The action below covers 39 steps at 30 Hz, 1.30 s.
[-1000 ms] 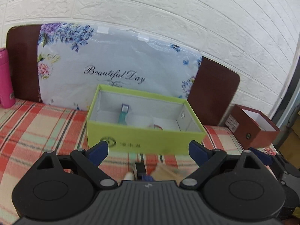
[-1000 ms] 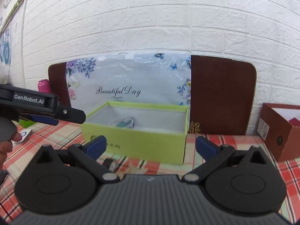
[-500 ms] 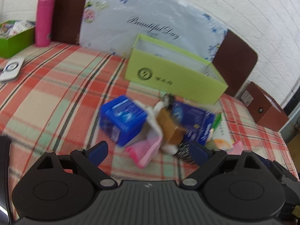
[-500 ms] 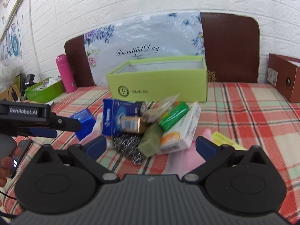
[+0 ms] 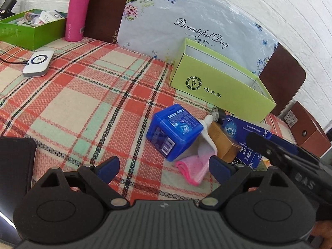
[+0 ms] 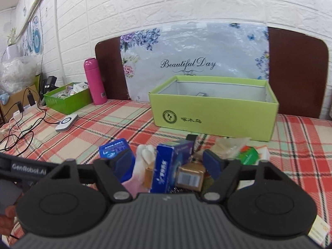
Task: Organize objects
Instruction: 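Return both tools to the table and grasp the blue medicine box with the right tool, then grasp the blue cube container with the left tool while the right tool holds the medicine box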
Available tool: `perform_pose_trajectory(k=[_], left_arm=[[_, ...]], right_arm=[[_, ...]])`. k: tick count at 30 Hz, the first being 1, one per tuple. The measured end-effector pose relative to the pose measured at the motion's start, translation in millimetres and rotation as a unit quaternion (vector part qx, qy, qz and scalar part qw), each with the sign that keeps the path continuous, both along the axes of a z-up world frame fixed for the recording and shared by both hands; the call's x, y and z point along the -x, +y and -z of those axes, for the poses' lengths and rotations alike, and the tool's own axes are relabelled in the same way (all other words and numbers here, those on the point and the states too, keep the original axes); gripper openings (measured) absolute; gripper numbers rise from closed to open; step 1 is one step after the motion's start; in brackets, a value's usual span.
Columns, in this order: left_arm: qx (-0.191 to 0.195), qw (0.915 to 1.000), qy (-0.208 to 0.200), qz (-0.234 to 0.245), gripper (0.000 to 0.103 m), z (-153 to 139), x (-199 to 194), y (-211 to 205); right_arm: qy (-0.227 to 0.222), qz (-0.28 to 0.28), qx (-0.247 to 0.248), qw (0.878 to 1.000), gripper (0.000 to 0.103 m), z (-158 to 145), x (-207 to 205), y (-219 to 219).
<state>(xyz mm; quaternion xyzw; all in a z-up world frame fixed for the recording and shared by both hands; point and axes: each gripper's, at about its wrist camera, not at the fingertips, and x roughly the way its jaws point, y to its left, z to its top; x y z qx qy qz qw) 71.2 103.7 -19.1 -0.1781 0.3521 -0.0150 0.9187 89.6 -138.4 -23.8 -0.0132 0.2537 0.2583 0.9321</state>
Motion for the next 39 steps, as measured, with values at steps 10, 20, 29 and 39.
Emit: perform_pose_trajectory(k=[10,20,29,39], left_arm=[[0.0,0.9998,-0.008,0.02,0.096,3.7,-56.8,1.9],[0.008,0.999,-0.01,0.042,0.079,16.1,-82.2,-10.9],[-0.04,0.9973,-0.013,0.06,0.08,13.8,-21.4,-3.1],[-0.085,0.9884,-0.008,0.125,0.085,20.6,-5.4,-8.7]], right_arm=[[-0.081,-0.067,0.062,0.992,0.017,-4.1,67.4,-35.7],[-0.019,-0.148,0.082,0.985,0.053,25.4,119.4,-53.4],[0.037,-0.145,0.048,0.988,0.064,31.3,91.5,-39.7],[0.067,-0.137,0.059,0.986,0.066,46.8,81.9,-28.0]])
